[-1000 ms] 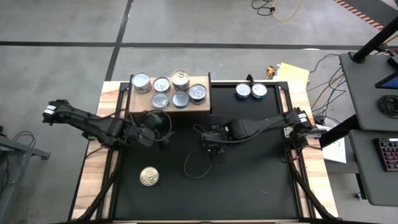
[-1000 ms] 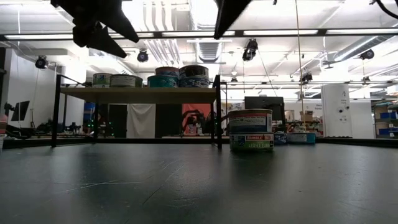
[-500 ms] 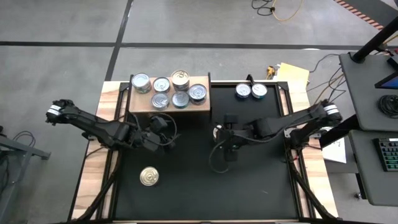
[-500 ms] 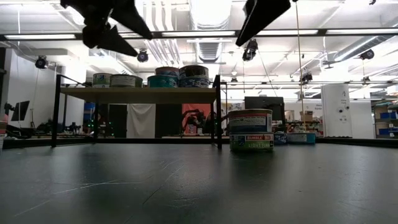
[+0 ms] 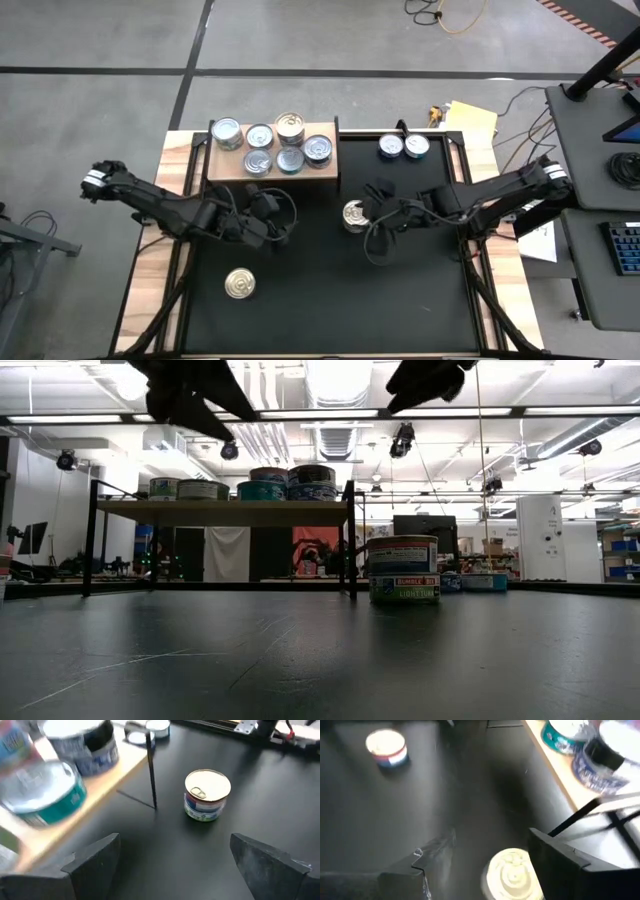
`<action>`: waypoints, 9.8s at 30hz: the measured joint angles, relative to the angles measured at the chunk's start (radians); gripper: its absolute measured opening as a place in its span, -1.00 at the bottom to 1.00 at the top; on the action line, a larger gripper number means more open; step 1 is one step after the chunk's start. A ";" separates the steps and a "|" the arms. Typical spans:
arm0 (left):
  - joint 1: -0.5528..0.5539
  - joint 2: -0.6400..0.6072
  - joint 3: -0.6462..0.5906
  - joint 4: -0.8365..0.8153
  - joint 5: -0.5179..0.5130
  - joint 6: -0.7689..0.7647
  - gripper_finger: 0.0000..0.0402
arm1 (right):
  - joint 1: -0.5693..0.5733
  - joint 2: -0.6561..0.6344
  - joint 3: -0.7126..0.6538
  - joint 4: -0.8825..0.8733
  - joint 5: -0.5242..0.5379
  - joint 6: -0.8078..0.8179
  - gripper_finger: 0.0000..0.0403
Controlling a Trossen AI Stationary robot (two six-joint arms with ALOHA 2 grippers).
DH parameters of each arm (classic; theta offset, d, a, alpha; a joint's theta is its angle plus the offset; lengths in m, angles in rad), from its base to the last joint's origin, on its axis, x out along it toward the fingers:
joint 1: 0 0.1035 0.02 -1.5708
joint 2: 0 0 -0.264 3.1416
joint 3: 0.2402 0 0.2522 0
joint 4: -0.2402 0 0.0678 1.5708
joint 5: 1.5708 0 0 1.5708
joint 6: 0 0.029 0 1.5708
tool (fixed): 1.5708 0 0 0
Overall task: Stack canned seafood by type on shelf
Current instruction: Stack the blue tuna can on top of the blue tuna can on the shelf
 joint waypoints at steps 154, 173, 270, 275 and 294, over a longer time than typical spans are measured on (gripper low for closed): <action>-0.158 0.144 -0.038 0.248 -0.376 0.387 -1.00 | -0.934 0.132 -0.419 0.071 -0.210 0.424 -0.94; -0.158 0.144 -0.038 0.248 -0.322 0.379 -1.00 | -0.447 0.116 -0.421 -0.117 -0.208 0.743 -0.94; -0.131 0.607 -0.096 1.079 0.072 0.449 -1.00 | 0.194 0.232 -0.416 0.356 0.051 0.811 -0.94; -0.110 0.660 -0.082 1.093 0.162 0.472 -1.00 | 0.194 0.232 -0.416 0.357 0.051 0.792 -0.94; -0.087 0.814 -0.078 1.340 0.175 0.581 -1.00 | 0.215 0.232 -0.416 0.363 0.050 0.786 -0.94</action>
